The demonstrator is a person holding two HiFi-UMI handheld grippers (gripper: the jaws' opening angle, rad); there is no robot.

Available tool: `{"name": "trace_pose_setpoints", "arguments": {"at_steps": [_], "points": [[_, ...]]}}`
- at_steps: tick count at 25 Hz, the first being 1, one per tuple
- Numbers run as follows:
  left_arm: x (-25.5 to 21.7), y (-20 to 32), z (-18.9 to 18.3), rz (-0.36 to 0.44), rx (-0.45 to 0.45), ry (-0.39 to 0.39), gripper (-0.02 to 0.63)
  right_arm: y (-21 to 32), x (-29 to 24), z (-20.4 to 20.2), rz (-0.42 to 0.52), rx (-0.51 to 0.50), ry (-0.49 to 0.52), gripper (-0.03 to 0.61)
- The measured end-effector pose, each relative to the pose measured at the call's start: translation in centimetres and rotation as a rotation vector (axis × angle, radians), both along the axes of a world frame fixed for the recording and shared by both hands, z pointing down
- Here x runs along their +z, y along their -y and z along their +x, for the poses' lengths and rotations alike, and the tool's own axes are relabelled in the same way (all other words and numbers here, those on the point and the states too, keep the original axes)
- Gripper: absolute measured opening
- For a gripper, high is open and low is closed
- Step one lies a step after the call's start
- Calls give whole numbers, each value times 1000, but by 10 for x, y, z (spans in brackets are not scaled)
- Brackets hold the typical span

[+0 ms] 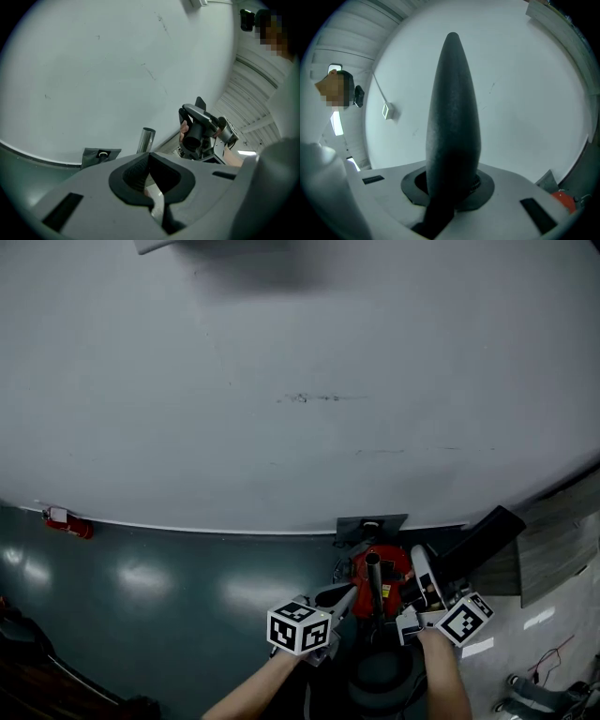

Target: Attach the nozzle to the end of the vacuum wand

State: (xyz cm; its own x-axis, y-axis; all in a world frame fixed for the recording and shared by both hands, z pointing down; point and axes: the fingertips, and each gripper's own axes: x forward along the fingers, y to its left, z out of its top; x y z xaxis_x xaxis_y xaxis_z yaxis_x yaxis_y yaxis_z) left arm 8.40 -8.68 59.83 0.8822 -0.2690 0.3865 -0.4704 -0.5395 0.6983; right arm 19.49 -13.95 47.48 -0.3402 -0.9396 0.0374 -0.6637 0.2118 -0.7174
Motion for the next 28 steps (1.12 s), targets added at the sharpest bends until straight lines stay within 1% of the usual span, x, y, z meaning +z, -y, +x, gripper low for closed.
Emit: {"name": "trace_pose_setpoints", "arguments": {"at_steps": [6,11,12,15,17,21,26,28], "points": [[26,0,8,5,0,-2,5,14,19,-3,8,-11,-14,60],[37,7,18,53,-1,-13,10,28,23,-5,24,-28,-47,60],[39,8,21,62,0,-21,20,31,24,-6,28,-32,-54,60],[44,10,31,91,22,-38,87,39,26,-9,35,-44,-73,60],[49,9,38,126,52,-25,115,43,28,-12,34,-51,-92,60],[58,5,52,207,125,35,161,50,32,-17,24,-58,-147,60],[65,5,64,308,195,105,180,61,30,-24,30,-81,-178,60],[66,7,68,323,201,107,179,64,30,-27,32,-101,-193,60]]}}
